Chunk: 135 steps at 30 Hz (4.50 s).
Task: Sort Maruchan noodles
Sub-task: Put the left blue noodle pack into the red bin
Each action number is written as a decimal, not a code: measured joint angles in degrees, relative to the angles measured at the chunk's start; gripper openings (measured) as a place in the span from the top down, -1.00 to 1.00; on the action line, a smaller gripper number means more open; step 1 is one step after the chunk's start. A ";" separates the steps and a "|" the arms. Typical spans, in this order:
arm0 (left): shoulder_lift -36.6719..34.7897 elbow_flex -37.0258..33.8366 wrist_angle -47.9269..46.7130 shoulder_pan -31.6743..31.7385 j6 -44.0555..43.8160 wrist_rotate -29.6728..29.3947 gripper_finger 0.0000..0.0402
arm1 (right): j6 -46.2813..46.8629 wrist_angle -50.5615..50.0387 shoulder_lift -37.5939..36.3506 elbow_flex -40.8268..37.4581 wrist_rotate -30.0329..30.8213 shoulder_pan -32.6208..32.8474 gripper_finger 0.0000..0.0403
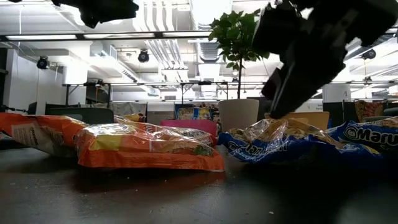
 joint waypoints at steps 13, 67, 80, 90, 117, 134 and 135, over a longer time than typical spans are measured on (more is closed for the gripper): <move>4.42 -0.02 0.10 0.02 -5.58 0.01 0.33 | -3.00 6.09 0.43 -2.59 4.46 -0.51 0.96; 31.52 -0.13 18.66 -0.02 -13.96 17.07 0.33 | 15.44 -7.60 -5.46 -1.34 11.45 -8.37 0.96; 42.78 1.62 30.00 -0.02 -15.01 18.35 0.33 | 22.45 -11.42 -5.35 -1.36 9.95 -8.11 0.45; 53.97 10.49 26.52 0.11 -11.54 19.04 0.33 | 24.34 -13.63 -5.35 -2.54 12.89 -7.98 -0.28; 64.08 12.30 23.84 0.42 -16.93 19.45 0.33 | 30.58 16.36 1.38 -12.03 18.30 -8.52 -0.70; 64.11 12.17 23.26 0.57 -16.56 19.47 0.33 | 24.17 33.84 6.01 -11.90 13.68 -8.57 -0.58; 64.13 12.15 23.24 0.57 -16.54 19.47 0.33 | 24.15 33.98 6.01 -11.90 13.66 -8.57 -0.55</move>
